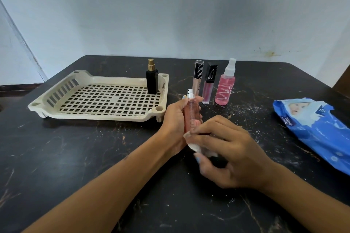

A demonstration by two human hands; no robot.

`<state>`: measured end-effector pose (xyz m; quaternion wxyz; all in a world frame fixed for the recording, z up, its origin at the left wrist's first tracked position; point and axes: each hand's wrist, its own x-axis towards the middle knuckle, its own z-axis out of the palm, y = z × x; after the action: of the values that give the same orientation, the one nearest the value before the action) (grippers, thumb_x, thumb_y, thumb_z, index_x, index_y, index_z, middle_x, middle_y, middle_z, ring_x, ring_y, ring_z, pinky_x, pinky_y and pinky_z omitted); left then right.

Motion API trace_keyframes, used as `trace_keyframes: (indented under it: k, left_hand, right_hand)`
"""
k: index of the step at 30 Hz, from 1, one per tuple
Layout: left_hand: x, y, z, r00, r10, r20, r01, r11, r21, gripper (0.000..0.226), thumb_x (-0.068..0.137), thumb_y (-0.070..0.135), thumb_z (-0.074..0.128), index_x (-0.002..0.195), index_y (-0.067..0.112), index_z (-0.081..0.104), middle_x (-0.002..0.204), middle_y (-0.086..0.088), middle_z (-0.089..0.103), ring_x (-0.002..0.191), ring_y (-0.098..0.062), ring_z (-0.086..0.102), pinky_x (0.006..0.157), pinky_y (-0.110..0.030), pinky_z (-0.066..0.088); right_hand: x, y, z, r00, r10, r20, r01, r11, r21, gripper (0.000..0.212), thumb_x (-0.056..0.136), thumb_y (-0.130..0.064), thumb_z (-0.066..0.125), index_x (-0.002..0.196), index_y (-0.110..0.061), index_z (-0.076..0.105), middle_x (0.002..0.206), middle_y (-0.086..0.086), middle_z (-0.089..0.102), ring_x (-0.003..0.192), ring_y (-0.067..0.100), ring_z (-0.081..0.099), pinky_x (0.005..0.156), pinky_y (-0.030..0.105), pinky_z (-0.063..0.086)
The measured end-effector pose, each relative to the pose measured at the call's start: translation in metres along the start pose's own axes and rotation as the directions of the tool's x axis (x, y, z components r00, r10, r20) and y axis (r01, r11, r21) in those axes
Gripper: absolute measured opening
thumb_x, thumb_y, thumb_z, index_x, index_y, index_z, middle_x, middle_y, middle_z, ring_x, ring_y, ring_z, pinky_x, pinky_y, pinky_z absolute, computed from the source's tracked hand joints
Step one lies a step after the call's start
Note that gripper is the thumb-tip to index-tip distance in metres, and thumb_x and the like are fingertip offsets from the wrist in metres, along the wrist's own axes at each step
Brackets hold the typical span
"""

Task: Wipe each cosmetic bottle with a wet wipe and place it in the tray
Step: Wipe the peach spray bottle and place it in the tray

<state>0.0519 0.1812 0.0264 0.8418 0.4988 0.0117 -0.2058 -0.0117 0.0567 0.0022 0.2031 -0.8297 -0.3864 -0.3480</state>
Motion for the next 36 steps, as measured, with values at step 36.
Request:
trace_keyframes:
  k: [36]
  left_hand:
    - [-0.008, -0.005, 0.003, 0.977, 0.053, 0.206, -0.075, 0.992, 0.105, 0.068, 0.097, 0.048, 0.018, 0.114, -0.005, 0.057, 0.085, -0.018, 0.059, 0.068, -0.018, 0.060, 0.064, -0.025, 0.052]
  right_hand:
    - [-0.002, 0.020, 0.007, 0.950, 0.248, -0.190, -0.263, 0.963, -0.061, 0.034, 0.094, -0.009, 0.051, 0.125, 0.000, 0.063, 0.120, 0.012, 0.061, 0.112, 0.020, 0.057, 0.099, 0.026, 0.047]
